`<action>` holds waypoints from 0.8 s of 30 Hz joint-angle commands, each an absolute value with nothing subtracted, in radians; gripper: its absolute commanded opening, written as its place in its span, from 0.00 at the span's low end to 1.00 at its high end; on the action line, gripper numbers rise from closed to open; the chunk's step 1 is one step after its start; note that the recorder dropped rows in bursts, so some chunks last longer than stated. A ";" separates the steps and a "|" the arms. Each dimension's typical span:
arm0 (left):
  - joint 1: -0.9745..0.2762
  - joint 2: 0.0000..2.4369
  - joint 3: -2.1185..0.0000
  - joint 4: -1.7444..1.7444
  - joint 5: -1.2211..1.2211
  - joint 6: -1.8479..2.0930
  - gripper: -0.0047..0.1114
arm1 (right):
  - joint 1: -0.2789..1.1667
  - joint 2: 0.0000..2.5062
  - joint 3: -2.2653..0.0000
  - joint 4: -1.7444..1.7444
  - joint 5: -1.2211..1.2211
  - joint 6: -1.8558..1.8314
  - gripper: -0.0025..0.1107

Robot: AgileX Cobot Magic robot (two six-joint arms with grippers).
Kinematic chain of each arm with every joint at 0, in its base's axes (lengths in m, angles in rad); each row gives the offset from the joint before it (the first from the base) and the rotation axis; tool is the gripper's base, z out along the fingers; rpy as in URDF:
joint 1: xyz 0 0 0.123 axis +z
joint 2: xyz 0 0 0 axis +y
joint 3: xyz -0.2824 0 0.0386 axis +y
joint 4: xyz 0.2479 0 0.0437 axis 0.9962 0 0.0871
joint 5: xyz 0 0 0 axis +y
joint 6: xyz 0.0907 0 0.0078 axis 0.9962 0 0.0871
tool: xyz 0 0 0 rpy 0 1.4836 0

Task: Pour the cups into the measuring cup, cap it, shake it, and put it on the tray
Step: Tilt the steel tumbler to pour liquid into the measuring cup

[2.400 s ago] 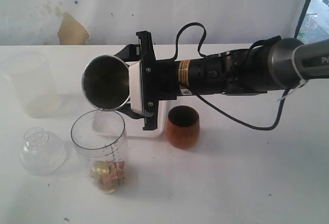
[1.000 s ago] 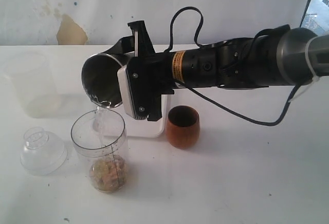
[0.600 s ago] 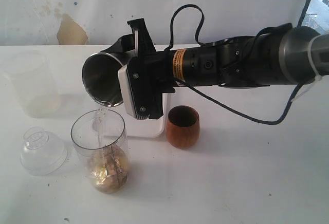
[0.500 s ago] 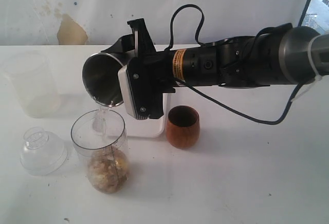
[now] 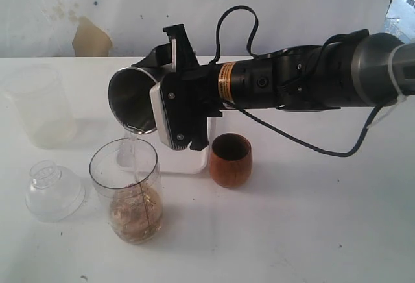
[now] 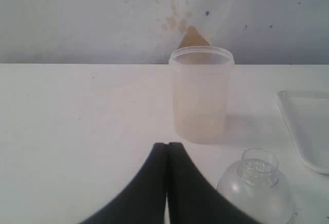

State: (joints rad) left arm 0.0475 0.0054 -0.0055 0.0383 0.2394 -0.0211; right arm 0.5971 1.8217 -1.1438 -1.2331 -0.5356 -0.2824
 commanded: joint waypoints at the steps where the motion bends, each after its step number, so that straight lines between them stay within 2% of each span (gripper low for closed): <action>1: 0.045 0.000 0.000 0.046 0.233 -0.022 0.04 | 0.598 1.805 -1.156 -1.206 -0.554 -0.093 0.02; 9: 0.045 0.000 0.000 0.046 0.233 -0.022 0.04 | 0.598 1.805 -1.156 -1.215 -0.614 -0.114 0.02; 13: 0.045 0.000 0.000 0.046 0.233 -0.022 0.04 | 0.598 1.805 -1.156 -1.354 -0.598 -0.130 0.02; 20: 0.045 0.000 0.000 0.046 0.233 -0.022 0.04 | 0.645 1.805 -1.156 -1.413 -0.422 -0.216 0.02; 24: 0.045 0.000 0.000 0.046 0.233 -0.022 0.04 | 0.659 1.805 -1.156 -1.413 -0.422 -0.221 0.02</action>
State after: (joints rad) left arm 0.0475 0.0054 -0.0055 0.0383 0.2394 -0.0211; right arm 0.6526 1.8127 -1.1520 -1.4085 -0.4232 -0.2022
